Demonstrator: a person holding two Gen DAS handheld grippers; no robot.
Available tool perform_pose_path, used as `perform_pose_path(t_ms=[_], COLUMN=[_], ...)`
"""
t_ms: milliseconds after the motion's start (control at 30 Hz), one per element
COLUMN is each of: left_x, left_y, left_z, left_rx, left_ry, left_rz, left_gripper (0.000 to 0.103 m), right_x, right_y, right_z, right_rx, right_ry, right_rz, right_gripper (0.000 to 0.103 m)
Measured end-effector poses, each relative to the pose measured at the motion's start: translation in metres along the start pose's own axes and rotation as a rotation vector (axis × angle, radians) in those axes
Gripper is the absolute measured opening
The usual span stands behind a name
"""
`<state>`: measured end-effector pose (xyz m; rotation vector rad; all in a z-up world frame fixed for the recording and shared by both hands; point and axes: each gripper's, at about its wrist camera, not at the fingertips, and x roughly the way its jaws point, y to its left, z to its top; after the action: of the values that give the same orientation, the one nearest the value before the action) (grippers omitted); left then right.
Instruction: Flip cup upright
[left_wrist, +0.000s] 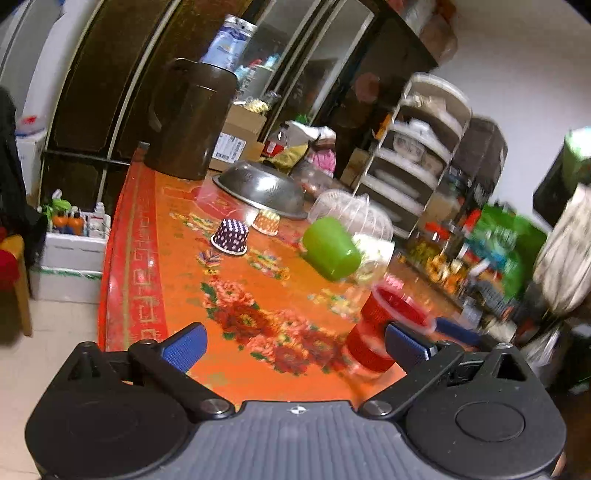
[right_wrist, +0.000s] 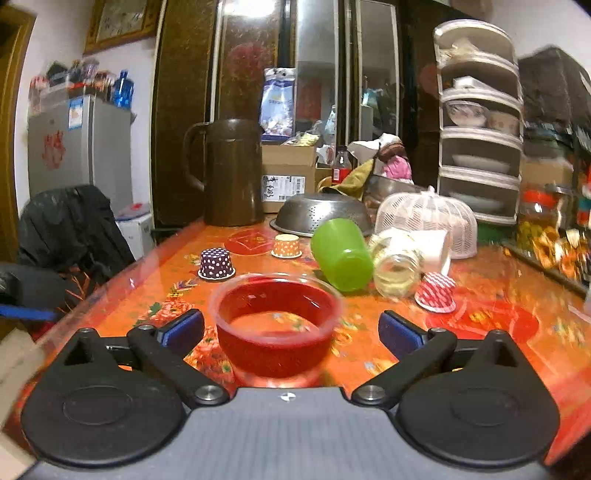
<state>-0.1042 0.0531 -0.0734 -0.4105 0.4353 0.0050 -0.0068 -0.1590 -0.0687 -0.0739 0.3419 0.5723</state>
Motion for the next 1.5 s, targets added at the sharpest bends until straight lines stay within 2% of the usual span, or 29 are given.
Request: perform_pose_path(t_ms=[100,167,300,367,533,600,733,1500], left_x=[-0.001,-0.005,-0.016,-0.019,-0.030,-0.036,-0.040,-0.031], left_y=[-0.016,-0.028,-0.060,-0.075,-0.101,-0.109,-0.122,-0.129], left_z=[0.002,0.009,0.024,0.028,0.031,0.033,0.033,0.035], left_rx=[0.089,0.115,0.152,0.173,0.190,0.193,0.246,0.266], left_ry=[0.008,0.008,0.028,0.054,0.066,0.078,0.082,0.118], left_rz=[0.034,0.030,0.012,0.039,0.036,0.036,0.045,0.081], left_gripper=[0.103,0.103,0.103,0.103,0.103,0.103,0.103,0.103], right_x=[-0.030,-0.043,-0.047,-0.054,-0.070,-0.075,-0.083,-0.082], right_y=[-0.019,-0.028,-0.039,-0.044,-0.052,-0.053,-0.054,-0.050], right_z=[0.002,0.012,0.044,0.054,0.063,0.063,0.062,0.061], right_rx=[0.060,0.075,0.133,0.132,0.125,0.124,0.095,0.075], right_ry=[-0.018,-0.007,0.185,0.215,0.193,0.194,0.184,0.155], right_rz=[0.041,0.048,0.005,0.028,0.003,0.020,-0.003,0.033], right_gripper=[0.102,0.102,0.102,0.102,0.102,0.102,0.102,0.102])
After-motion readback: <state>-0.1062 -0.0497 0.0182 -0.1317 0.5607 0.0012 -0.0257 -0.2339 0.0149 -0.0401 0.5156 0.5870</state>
